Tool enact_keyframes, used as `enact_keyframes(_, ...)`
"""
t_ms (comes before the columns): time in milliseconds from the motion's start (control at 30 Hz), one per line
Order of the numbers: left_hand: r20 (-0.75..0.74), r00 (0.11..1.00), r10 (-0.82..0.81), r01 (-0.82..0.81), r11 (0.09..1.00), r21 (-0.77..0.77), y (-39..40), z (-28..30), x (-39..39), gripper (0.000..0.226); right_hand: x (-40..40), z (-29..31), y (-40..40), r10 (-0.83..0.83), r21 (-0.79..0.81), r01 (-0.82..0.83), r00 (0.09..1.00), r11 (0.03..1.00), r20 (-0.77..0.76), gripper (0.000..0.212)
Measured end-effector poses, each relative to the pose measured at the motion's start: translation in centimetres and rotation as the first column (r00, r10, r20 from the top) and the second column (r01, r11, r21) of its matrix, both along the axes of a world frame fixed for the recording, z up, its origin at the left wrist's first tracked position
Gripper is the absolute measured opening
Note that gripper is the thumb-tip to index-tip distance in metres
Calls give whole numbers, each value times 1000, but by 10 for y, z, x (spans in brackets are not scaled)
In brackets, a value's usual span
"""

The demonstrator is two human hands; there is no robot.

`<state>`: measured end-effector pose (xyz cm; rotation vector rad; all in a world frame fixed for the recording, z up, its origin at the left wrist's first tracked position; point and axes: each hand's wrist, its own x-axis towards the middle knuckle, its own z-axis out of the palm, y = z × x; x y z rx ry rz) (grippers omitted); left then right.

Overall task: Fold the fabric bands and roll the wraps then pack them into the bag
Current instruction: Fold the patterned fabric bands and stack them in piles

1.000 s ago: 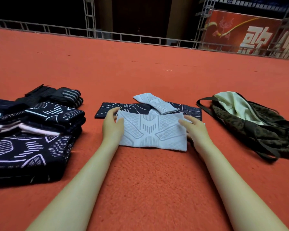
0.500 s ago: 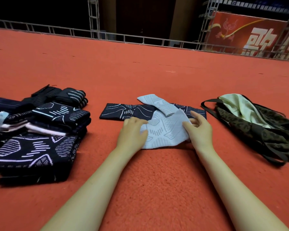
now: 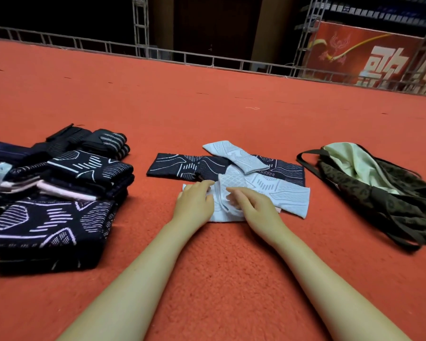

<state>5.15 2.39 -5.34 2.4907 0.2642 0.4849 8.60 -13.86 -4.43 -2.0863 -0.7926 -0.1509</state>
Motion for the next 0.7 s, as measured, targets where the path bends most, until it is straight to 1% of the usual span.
enact_keyframes(33,3,1000,-4,4,1000,1,0,0,0,42,1,-1,0,-20,-20,22,997,1000,74,25)
enact_keyframes(67,3,1000,-9,9,1000,12,-1,0,0,42,4,-4,0,-51,-73,63,985,995,164,28)
enact_keyframes(100,3,1000,-15,15,1000,25,-1,1,-1,43,7,-7,0,-69,-129,99,973,987,220,34)
enact_keyframes(133,2,1000,-19,19,999,32,-1,1,-1,42,9,-8,-1,-87,-175,125,974,977,209,41)
enact_keyframes(167,3,1000,-22,22,999,31,-1,2,-1,43,9,-8,-1,-105,-194,136,981,972,164,48)
enact_keyframes(233,13,1000,-25,25,1000,16,-2,2,-3,43,9,-8,-2,-109,-203,121,992,972,69,55)
enact_keyframes(300,36,999,-25,24,999,26,-3,3,-3,44,10,-8,-2,-96,-241,108,994,964,61,56)
enact_keyframes(367,39,998,-40,36,996,79,-6,4,-4,46,9,-7,-1,-80,-307,103,993,946,87,56)
enact_keyframes(533,-31,996,-89,94,970,226,-13,-1,-4,49,9,-8,1,-21,-432,51,997,900,74,53)
enact_keyframes(600,-84,993,-78,98,958,269,-13,-3,-4,49,10,-9,0,-29,-385,48,998,922,55,49)
enact_keyframes(700,-106,991,-78,104,960,260,-13,-1,-5,50,13,-7,-1,-110,-170,113,994,979,27,42)
